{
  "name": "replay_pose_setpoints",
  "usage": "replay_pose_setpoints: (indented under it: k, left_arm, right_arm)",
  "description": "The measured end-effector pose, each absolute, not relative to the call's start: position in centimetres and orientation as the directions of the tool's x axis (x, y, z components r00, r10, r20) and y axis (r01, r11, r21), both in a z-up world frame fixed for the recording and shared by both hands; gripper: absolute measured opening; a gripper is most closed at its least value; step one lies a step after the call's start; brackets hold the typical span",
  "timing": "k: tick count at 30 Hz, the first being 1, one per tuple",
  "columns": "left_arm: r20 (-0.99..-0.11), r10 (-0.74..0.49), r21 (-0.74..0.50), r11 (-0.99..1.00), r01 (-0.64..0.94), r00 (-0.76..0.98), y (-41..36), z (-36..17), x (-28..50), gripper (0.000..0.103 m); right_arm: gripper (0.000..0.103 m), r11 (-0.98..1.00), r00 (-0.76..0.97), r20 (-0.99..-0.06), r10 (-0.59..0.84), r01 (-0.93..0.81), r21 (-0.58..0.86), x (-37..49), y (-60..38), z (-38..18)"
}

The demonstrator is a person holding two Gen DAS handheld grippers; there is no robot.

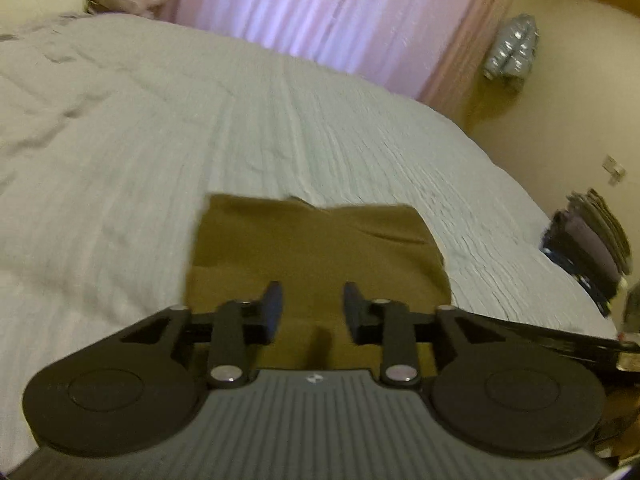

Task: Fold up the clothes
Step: 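Grasp the folded olive-brown shirt edges with both tools and lift it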

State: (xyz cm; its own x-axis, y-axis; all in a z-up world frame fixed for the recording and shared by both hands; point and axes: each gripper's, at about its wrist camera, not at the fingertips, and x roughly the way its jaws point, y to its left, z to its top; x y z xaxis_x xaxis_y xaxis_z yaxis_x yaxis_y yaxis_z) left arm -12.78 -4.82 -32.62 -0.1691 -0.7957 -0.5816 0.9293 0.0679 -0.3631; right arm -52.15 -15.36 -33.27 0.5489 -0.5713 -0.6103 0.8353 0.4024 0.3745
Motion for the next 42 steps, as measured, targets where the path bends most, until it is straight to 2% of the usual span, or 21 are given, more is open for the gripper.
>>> replay_pose_setpoints:
  k: [2, 4, 8, 10, 17, 23, 36, 42]
  left_arm:
    - [-0.616, -0.779, -0.353, 0.136, 0.926, -0.121, -3.5, -32.2, -11.8, 0.037]
    - [-0.639, -0.763, -0.358, 0.180, 0.916, -0.099, -2.9, -32.1, -11.0, 0.038]
    - [-0.638, -0.758, -0.425, 0.196, 0.884, -0.138, -2.4, -32.2, -9.2, 0.040]
    - [-0.636, -0.756, -0.457, 0.204, 0.866, -0.158, -2.2, -32.3, -8.3, 0.044]
    - [-0.618, -0.750, -0.574, 0.223, 0.788, -0.238, -2.0, -32.7, -5.2, 0.053]
    - [-0.583, -0.732, -0.696, 0.226, 0.681, -0.353, -5.1, -36.1, -3.1, 0.054]
    - [-0.527, -0.709, -0.793, 0.211, 0.571, -0.469, -9.8, -40.4, -1.1, 0.058]
    - [-0.547, -0.693, -0.786, 0.231, 0.573, -0.470, -10.0, -40.6, -1.0, 0.057]
  right_arm:
    - [0.079, 0.400, 0.571, -0.594, -0.566, 0.821, 0.407, -53.1, -14.6, -32.7]
    - [0.079, 0.381, 0.570, -0.616, -0.544, 0.822, 0.424, -52.8, -14.5, -32.6]
    - [0.079, 0.372, 0.584, -0.639, -0.500, 0.812, 0.450, -52.2, -13.0, -33.0]
    - [0.079, 0.368, 0.595, -0.638, -0.488, 0.804, 0.468, -52.2, -13.1, -33.0]
    - [0.079, 0.327, 0.669, -0.586, -0.457, 0.739, 0.589, -54.1, -15.7, -33.0]
    - [0.079, 0.276, 0.710, -0.562, -0.424, 0.693, 0.666, -55.1, -19.3, -34.5]
    - [0.079, 0.217, 0.845, -0.446, -0.294, 0.513, 0.830, -54.5, -25.6, -38.2]
    - [0.079, 0.242, 0.882, -0.416, -0.219, 0.463, 0.853, -54.3, -26.4, -38.7]
